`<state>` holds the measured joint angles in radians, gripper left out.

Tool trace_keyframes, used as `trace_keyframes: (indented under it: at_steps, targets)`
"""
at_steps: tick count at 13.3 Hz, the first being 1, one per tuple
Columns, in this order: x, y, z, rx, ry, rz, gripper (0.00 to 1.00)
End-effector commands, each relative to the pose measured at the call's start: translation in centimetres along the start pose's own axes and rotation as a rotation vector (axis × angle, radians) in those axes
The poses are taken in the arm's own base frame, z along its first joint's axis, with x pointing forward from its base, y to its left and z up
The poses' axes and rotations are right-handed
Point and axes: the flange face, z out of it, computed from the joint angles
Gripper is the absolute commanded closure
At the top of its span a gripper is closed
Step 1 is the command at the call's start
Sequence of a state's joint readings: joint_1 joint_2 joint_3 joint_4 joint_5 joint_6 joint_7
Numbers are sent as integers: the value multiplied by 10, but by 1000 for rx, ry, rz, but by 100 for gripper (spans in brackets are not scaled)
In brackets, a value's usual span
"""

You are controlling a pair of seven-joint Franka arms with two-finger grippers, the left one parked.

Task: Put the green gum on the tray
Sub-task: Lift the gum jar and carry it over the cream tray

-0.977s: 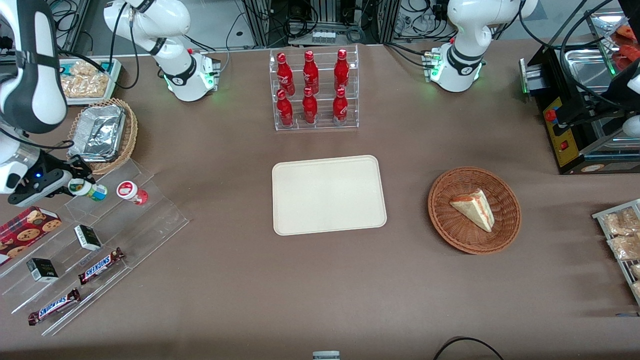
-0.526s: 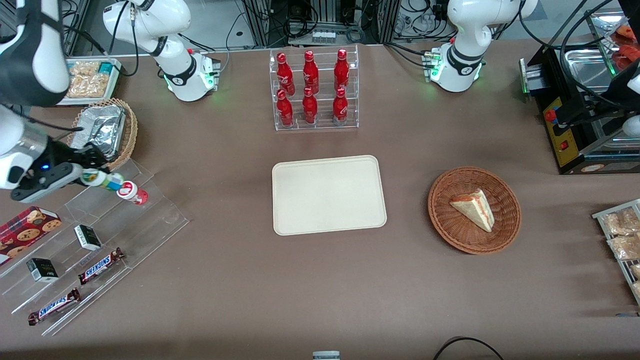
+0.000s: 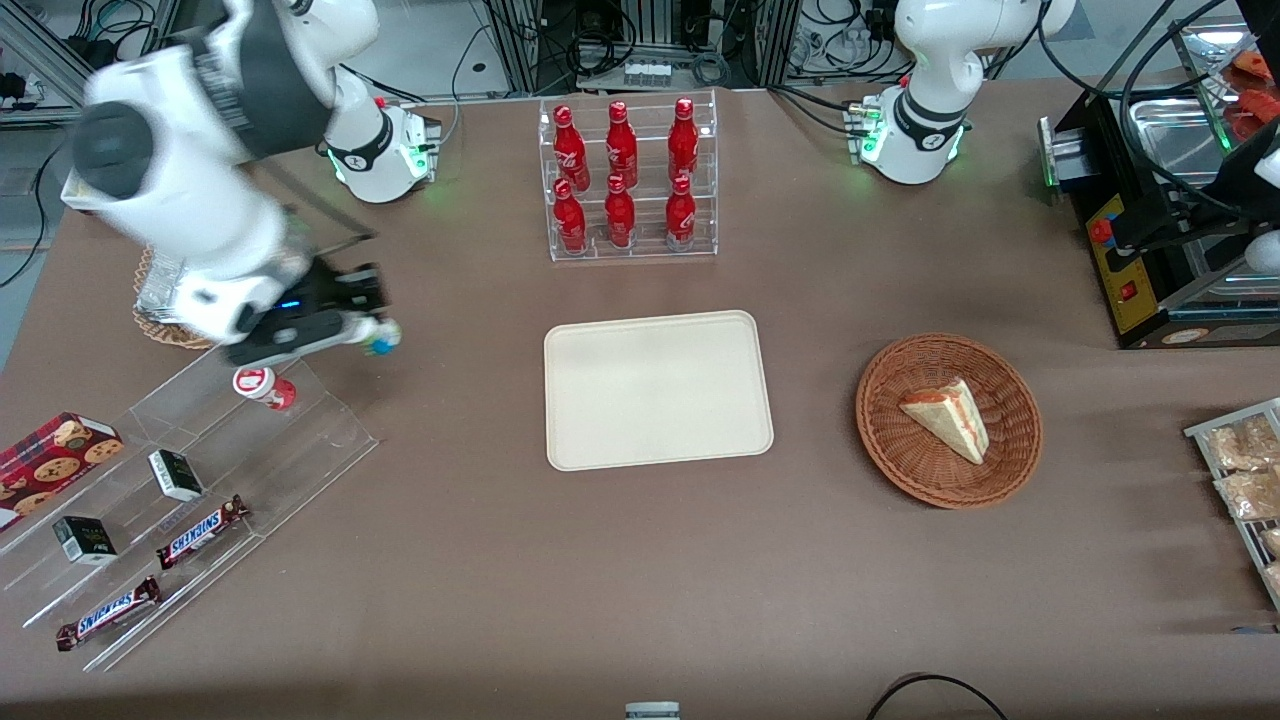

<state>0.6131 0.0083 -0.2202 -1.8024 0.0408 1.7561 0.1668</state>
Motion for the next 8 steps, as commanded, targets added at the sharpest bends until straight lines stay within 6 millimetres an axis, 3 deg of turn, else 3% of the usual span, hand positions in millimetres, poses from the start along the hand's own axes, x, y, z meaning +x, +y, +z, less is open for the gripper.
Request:
trace_keyframes:
  at_steps: [1, 4, 8]
  targets:
    - [27, -64, 21, 4, 8, 99, 100]
    - [44, -126, 73, 2, 58, 176, 100]
    - [55, -201, 121, -20, 79, 236, 100]
